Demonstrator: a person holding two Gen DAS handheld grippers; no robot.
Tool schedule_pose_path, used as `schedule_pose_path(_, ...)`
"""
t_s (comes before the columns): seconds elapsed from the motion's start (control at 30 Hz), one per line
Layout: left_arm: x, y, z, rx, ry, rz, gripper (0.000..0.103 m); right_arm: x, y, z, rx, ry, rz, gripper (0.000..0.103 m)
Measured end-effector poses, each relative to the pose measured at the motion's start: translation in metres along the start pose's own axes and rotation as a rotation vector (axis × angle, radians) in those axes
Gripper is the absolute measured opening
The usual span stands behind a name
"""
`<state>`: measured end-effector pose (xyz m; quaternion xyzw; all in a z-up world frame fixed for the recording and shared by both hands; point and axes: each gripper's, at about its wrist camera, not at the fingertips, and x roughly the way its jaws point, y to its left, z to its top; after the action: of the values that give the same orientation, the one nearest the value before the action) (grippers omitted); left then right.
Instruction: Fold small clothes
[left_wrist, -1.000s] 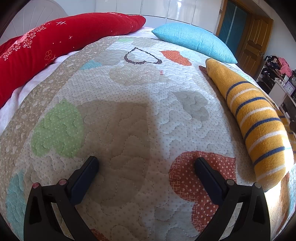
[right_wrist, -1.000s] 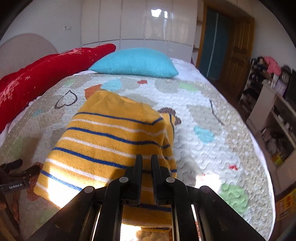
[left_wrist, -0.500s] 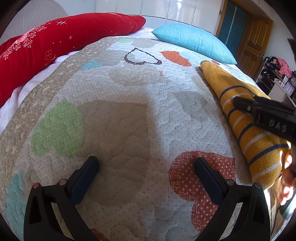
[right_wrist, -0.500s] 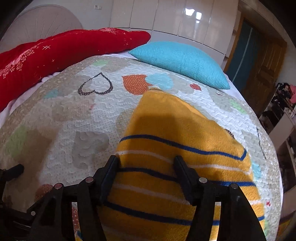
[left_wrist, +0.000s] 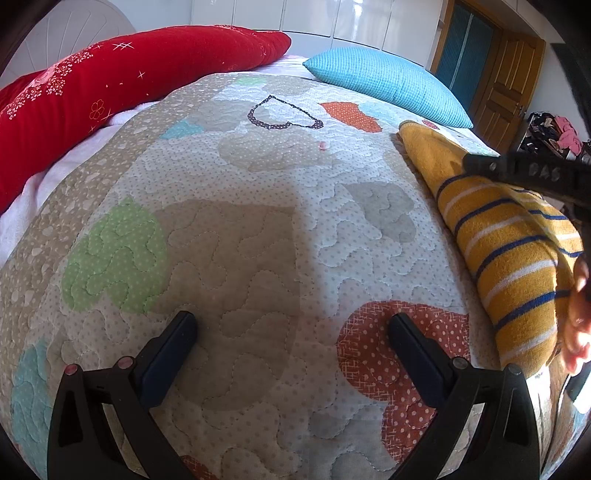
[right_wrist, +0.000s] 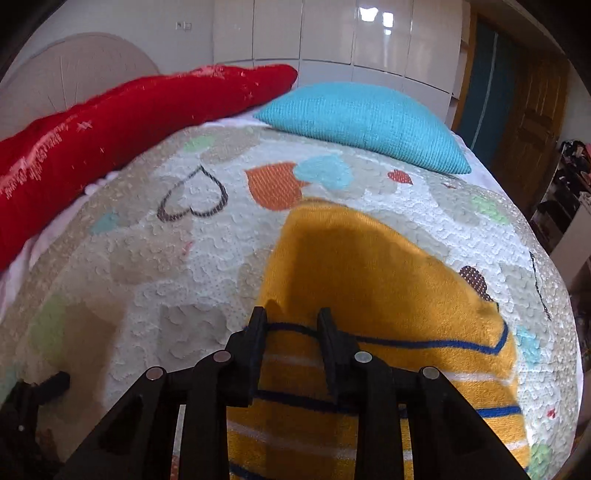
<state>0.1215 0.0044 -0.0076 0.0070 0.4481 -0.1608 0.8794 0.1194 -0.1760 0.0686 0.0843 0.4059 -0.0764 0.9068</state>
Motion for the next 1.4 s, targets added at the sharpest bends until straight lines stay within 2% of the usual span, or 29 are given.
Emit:
schedule_pose_path(0.07,0.000,0.000,0.000,-0.001,0.000,-0.001,0.103,-0.017,-0.017,0.004,0.031,-0.051,-0.031,0.037)
schedule_pose_path(0.1,0.000,0.000,0.000,-0.001,0.000,-0.001,0.103,-0.018,-0.029,0.005,0.047,-0.054,-0.054,0.047)
schedule_pose_path(0.13,0.000,0.000,0.000,0.000,0.000,0.000,0.103,-0.014,-0.041,0.004,0.064,-0.034,-0.076,0.049)
schedule_pose_path(0.23,0.000,0.000,0.000,-0.001,0.000,-0.002,0.103,0.008,-0.089,-0.009,0.129,0.068,-0.206,0.051)
schedule_pose_path(0.33,0.000,0.000,0.000,0.001,0.000,0.001,0.103,-0.005,-0.139,-0.027,0.289,0.051,-0.262,0.057)
schedule_pose_path(0.43,0.001,0.000,0.000,0.000,0.000,0.001,0.103,-0.035,-0.160,-0.042,0.391,0.003,-0.221,0.057)
schedule_pose_path(0.63,0.001,0.000,-0.001,0.004,0.001,0.007,0.103,-0.088,-0.151,-0.086,0.394,-0.063,-0.137,0.059)
schedule_pose_path(0.77,0.002,-0.001,-0.001,0.010,0.003,0.016,0.103,-0.100,-0.136,-0.107,0.342,-0.096,-0.124,0.059)
schedule_pose_path(0.87,0.002,-0.001,-0.001,0.014,0.004,0.021,0.103,-0.082,-0.130,-0.122,0.326,-0.030,-0.113,0.060)
schedule_pose_path(0.93,0.002,-0.002,-0.001,0.015,0.004,0.023,0.103,-0.072,-0.138,-0.135,0.382,0.012,-0.086,0.064)
schedule_pose_path(1.0,0.002,-0.002,-0.001,0.016,0.004,0.023,0.103,-0.075,-0.150,-0.142,0.446,0.010,-0.061,0.067)
schedule_pose_path(1.07,0.002,-0.002,-0.001,0.018,0.005,0.026,0.103,-0.086,-0.153,-0.143,0.455,-0.008,-0.099,0.067)
schedule_pose_path(1.17,0.002,-0.002,-0.001,0.019,0.005,0.027,0.103,-0.110,-0.138,-0.132,0.385,-0.093,-0.159,0.067)
schedule_pose_path(1.3,0.002,-0.002,-0.001,0.019,0.005,0.027,0.103,-0.123,-0.103,-0.109,0.301,-0.184,-0.108,0.067)
schedule_pose_path(1.4,0.002,-0.002,-0.001,0.018,0.005,0.026,0.103,-0.108,-0.073,-0.093,0.220,-0.189,-0.095,0.067)
